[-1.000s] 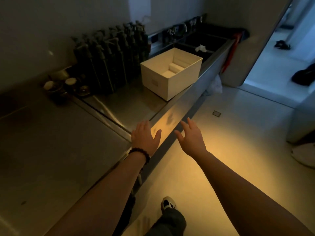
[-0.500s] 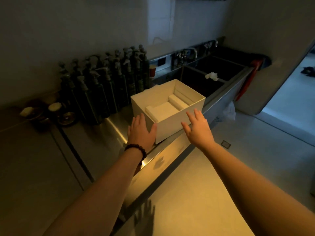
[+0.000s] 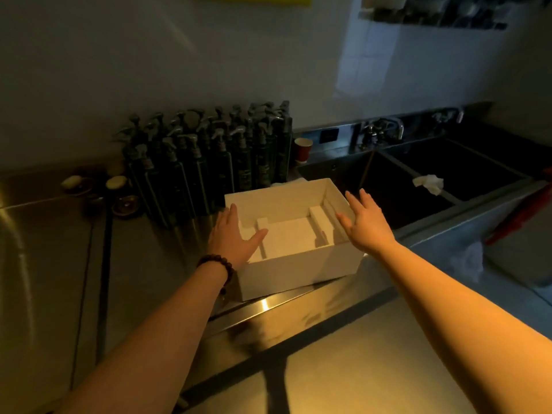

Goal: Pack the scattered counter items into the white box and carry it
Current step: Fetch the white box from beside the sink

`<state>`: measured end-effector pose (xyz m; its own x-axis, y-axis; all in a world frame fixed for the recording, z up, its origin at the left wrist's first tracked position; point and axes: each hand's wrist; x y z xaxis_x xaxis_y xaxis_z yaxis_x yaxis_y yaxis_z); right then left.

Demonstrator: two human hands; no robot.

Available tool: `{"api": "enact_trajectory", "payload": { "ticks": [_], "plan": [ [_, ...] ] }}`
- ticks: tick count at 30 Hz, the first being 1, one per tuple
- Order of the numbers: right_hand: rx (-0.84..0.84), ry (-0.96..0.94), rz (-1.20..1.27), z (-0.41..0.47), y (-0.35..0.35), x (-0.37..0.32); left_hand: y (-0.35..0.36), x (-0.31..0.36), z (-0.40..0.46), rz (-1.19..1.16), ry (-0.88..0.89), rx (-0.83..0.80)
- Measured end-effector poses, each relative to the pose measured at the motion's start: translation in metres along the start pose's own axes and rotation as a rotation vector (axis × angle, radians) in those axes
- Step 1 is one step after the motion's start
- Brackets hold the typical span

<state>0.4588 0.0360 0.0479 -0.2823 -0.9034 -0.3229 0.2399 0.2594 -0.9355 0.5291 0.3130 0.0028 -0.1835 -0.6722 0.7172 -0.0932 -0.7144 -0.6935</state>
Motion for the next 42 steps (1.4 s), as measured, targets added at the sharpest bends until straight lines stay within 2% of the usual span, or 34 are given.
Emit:
{"api": "enact_trajectory", "payload": {
  "ticks": [6, 12, 16, 23, 28, 34, 38, 42],
  "plan": [
    [-0.244, -0.052, 0.158, 0.050, 0.011, 0.036, 0.015, 0.009, 0.009, -0.135, -0.118, 0.004],
    [-0.422, -0.088, 0.457, 0.067, 0.023, 0.039, 0.012, 0.001, 0.010, -0.271, -0.210, -0.031],
    [-0.444, -0.137, 0.501, 0.072, 0.030, 0.042, 0.012, 0.000, 0.016, -0.347, -0.213, -0.040],
    [-0.491, -0.111, 0.528, 0.076, 0.038, 0.049, 0.013, 0.000, 0.024, -0.373, -0.177, -0.047],
    [-0.497, -0.149, 0.576, 0.077, 0.039, 0.047, 0.012, 0.003, 0.011, -0.425, -0.194, -0.005],
    [-0.504, -0.321, 0.605, 0.077, 0.043, -0.011, -0.040, -0.008, -0.025, -0.401, -0.261, 0.152],
    [-0.519, -0.482, 0.628, 0.058, 0.056, -0.084, -0.096, -0.027, -0.075, -0.392, -0.305, 0.268],
    [-0.635, -0.649, 0.680, 0.024, 0.070, -0.168, -0.152, -0.055, -0.142, -0.373, -0.391, 0.423]
  ]
}}
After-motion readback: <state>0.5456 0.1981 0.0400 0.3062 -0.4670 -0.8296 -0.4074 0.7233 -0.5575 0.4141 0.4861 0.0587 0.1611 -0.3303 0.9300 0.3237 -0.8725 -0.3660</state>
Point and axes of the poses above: each hand's wrist, its own z-axis towards the middle knuckle, its own y-axis out of the palm, x = y × z, and after that the axes turned 2 degrees about -z, right-handed
